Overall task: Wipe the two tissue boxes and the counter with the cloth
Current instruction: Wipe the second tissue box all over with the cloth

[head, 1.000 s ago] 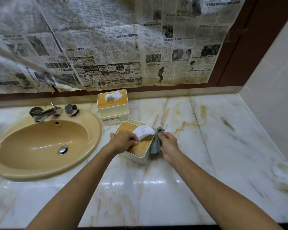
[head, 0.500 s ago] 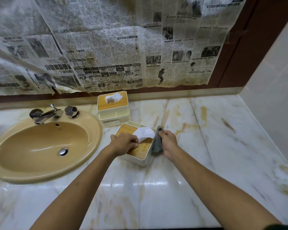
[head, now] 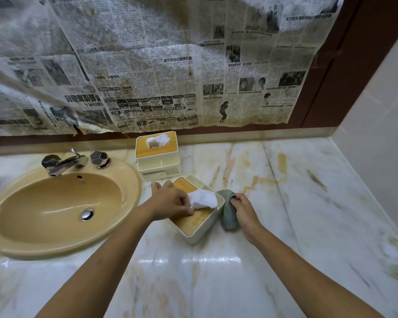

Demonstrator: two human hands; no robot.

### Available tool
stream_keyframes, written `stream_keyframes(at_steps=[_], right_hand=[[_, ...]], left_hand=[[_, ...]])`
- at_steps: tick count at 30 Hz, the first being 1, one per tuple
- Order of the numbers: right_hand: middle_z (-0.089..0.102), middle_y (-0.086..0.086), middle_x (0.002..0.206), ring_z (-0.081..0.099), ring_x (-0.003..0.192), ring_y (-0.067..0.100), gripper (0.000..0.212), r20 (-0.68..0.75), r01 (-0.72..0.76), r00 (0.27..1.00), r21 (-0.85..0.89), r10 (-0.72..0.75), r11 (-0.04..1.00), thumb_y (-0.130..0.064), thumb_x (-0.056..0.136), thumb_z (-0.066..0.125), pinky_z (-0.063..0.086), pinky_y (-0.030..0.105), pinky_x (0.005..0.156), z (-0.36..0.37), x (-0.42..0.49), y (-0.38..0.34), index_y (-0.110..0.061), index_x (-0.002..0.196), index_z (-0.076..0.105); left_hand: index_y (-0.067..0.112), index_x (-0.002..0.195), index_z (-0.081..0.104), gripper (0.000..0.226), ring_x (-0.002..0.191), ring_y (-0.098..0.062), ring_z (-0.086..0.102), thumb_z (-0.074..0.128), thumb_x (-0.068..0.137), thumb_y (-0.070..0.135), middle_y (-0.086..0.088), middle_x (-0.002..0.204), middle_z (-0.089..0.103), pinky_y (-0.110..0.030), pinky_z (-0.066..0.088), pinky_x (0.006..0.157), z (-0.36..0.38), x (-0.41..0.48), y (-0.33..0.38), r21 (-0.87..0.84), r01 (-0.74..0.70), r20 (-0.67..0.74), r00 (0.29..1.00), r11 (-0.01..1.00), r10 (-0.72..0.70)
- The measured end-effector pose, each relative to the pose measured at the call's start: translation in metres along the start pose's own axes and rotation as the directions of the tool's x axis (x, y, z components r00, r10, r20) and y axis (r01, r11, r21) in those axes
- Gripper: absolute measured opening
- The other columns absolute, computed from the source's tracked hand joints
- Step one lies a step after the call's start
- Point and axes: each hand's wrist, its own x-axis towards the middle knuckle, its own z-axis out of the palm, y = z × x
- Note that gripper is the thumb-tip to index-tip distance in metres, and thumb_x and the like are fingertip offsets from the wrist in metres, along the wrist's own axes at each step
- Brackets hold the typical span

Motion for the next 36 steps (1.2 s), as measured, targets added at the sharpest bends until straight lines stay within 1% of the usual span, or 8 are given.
stream_keyframes(at_steps=[4, 7, 14, 19, 23, 28, 31, 36], right_hand=[[0.057, 0.002, 0.091, 0.051, 0.080, 0.012, 0.013, 0.004, 0.010, 1.000, -0.012, -0.010, 1.000, -0.014, 0.101, 0.042, 0.039, 0.024, 0.068, 0.001, -0.014, 0.005, -0.011, 0.098, 0.055], [0.058, 0.002, 0.094, 0.053, 0.083, 0.012, 0.013, 0.002, 0.020, 1.000, -0.024, -0.020, 1.000, -0.016, 0.101, 0.043, 0.040, 0.025, 0.069, 0.005, -0.021, 0.009, -0.011, 0.101, 0.055], [0.056, 0.000, 0.090, 0.052, 0.083, 0.014, 0.013, -0.007, 0.034, 0.999, -0.066, -0.035, 0.997, -0.018, 0.100, 0.044, 0.038, 0.026, 0.069, 0.009, -0.032, 0.015, -0.011, 0.100, 0.055], [0.057, 0.002, 0.091, 0.052, 0.084, 0.015, 0.015, -0.006, 0.025, 1.000, -0.063, -0.025, 0.998, -0.020, 0.101, 0.044, 0.038, 0.027, 0.072, 0.015, -0.046, 0.022, -0.011, 0.100, 0.056], [0.054, 0.001, 0.086, 0.050, 0.079, 0.013, 0.016, 0.021, 0.019, 1.000, -0.073, -0.018, 0.997, -0.020, 0.101, 0.044, 0.037, 0.026, 0.068, 0.020, -0.055, 0.026, -0.009, 0.100, 0.056], [0.054, 0.004, 0.088, 0.050, 0.079, 0.015, 0.018, 0.045, -0.011, 0.999, -0.086, 0.014, 0.996, -0.020, 0.100, 0.044, 0.038, 0.028, 0.069, 0.020, -0.056, 0.026, -0.007, 0.099, 0.056], [0.057, 0.004, 0.090, 0.053, 0.082, 0.015, 0.017, 0.043, -0.033, 0.998, -0.065, 0.036, 0.997, -0.019, 0.100, 0.044, 0.039, 0.027, 0.070, 0.020, -0.054, 0.020, -0.008, 0.102, 0.057], [0.059, 0.005, 0.094, 0.055, 0.085, 0.015, 0.018, 0.072, -0.048, 0.996, -0.052, 0.052, 0.998, -0.019, 0.100, 0.043, 0.042, 0.027, 0.072, 0.021, -0.053, 0.013, -0.009, 0.105, 0.058]], left_hand=[[0.037, 0.092, 0.048, 0.058, 0.095, -0.009, 0.041, 0.063, 0.059, 0.082, 0.016, 0.092, 0.053, -0.035, 0.027, 0.084, 0.004, -0.010, 0.012, -0.087, -0.044, -0.152, 0.988, 0.995, 0.030], [0.044, 0.112, 0.053, 0.057, 0.102, -0.008, 0.039, 0.054, 0.067, 0.081, 0.019, 0.104, 0.047, -0.035, 0.025, 0.089, 0.007, -0.010, 0.018, 0.059, -0.111, -0.145, 0.982, 0.992, 0.118], [0.027, 0.084, 0.061, 0.028, 0.084, -0.014, 0.052, 0.049, 0.073, 0.050, 0.010, 0.081, 0.058, -0.039, 0.037, 0.081, -0.008, -0.013, -0.010, -0.080, -0.035, -0.157, 0.987, 0.996, 0.022], [0.026, 0.085, 0.057, 0.024, 0.078, -0.022, 0.059, 0.060, 0.070, 0.045, 0.004, 0.082, 0.063, -0.034, 0.045, 0.064, -0.024, -0.026, -0.034, -0.283, 0.116, -0.028, 0.991, 0.952, -0.129], [0.026, 0.108, 0.048, 0.055, 0.089, -0.018, 0.061, 0.080, 0.068, 0.046, 0.000, 0.098, 0.066, -0.031, 0.048, 0.075, -0.046, -0.032, -0.035, -0.222, 0.305, 0.280, 0.930, 0.926, -0.239], [0.025, 0.098, 0.047, 0.038, 0.075, -0.015, 0.051, 0.068, 0.076, 0.048, -0.001, 0.092, 0.057, -0.029, 0.040, 0.063, -0.052, -0.027, 0.001, -0.316, 0.049, -0.130, 0.987, 0.948, -0.094], [0.027, 0.090, 0.061, 0.013, 0.085, -0.013, 0.052, 0.058, 0.087, 0.039, 0.007, 0.091, 0.055, -0.032, 0.045, 0.073, -0.033, -0.019, 0.033, -0.147, -0.105, -0.165, 0.983, 0.983, 0.081], [0.027, 0.091, 0.068, 0.020, 0.095, -0.020, 0.055, 0.049, 0.091, 0.034, 0.007, 0.094, 0.064, -0.032, 0.039, 0.073, -0.004, -0.008, 0.044, 0.298, -0.078, -0.130, 0.984, 0.951, 0.121]])
